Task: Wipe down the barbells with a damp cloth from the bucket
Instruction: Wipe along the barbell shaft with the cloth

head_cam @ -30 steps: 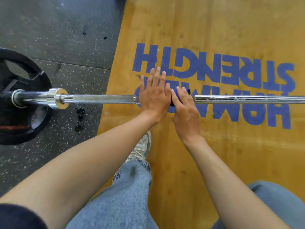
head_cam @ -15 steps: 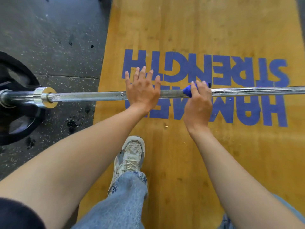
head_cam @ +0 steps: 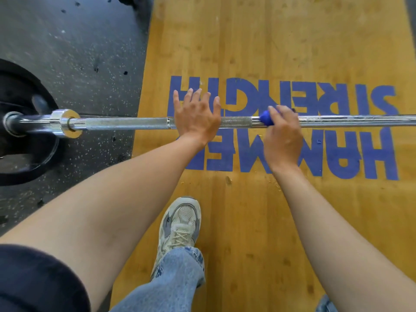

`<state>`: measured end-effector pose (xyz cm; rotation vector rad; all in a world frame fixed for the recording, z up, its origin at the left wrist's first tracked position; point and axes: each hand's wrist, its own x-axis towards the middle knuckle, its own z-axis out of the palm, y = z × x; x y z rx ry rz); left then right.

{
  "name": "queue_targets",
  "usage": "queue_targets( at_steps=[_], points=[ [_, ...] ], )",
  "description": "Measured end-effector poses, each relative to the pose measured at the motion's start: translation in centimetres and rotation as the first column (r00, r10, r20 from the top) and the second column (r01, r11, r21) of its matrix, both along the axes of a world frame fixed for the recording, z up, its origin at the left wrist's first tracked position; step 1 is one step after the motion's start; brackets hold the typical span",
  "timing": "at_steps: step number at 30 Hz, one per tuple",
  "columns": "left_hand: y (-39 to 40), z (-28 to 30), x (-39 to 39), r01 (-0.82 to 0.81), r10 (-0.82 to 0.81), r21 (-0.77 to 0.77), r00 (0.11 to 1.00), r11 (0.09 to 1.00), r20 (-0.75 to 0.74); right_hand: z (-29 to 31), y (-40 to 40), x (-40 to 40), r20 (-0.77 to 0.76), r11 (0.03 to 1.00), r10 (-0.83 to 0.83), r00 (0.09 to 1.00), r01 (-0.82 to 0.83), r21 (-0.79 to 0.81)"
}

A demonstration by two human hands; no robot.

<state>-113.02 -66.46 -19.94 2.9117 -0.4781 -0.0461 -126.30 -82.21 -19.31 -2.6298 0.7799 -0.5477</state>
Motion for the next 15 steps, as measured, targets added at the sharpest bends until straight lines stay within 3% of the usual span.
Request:
queue_targets(
  at_steps=[1,2,5,6,9,10,13,14,15],
  points=[
    [-0.1,0.0,0.3,0.002,-0.002,0.001,1.0,1.0,0.002,0.0,0.0,0.4,-0.005,0.995,-0.088,0.996,0.088,0.037],
    [-0.1,0.0,0.5,0.004,-0.004,0.005,1.0,1.0,0.001,0.2,1.0,0.9,-0.007,0.997,-0.065,0.998,0.065,0.036],
    [-0.4,0.1,1.3,0.0,0.0,0.019,1.0,1.0,-0.003,-0.1,2.7,1.3,-0.025,0.959,0.274,0.961,-0.275,-0.065],
    [-0.5,0.2,1.5,-0.003,0.003,0.022,1.0,1.0,-0.011,-0.3,1.7,1.5,-0.023,0.963,0.258,0.966,-0.259,-0.075],
    [-1.0,0.3,2.6,0.009,-0.005,0.045,0.997,0.999,-0.082,-0.3,0.6,2.4,-0.022,0.992,-0.117,0.993,0.118,0.046],
    [-1.2,0.4,3.0,0.015,-0.009,0.052,0.993,0.999,-0.119,-0.3,1.3,2.9,-0.021,0.993,-0.105,0.994,0.106,0.047],
    [-1.7,0.6,4.6,0.038,-0.02,0.08,0.975,0.996,-0.22,-0.5,2.2,3.4,-0.019,0.975,0.217,0.976,-0.217,-0.048],
    [-1.8,0.6,5.0,0.048,-0.025,0.089,0.97,0.995,-0.243,-0.5,1.0,3.7,-0.014,0.981,0.189,0.982,-0.189,-0.045],
    [-2.0,0.6,5.5,0.057,-0.031,0.094,0.966,0.994,-0.256,-0.4,-0.3,3.9,-0.011,0.998,0.06,0.998,-0.06,0.016]
  ],
)
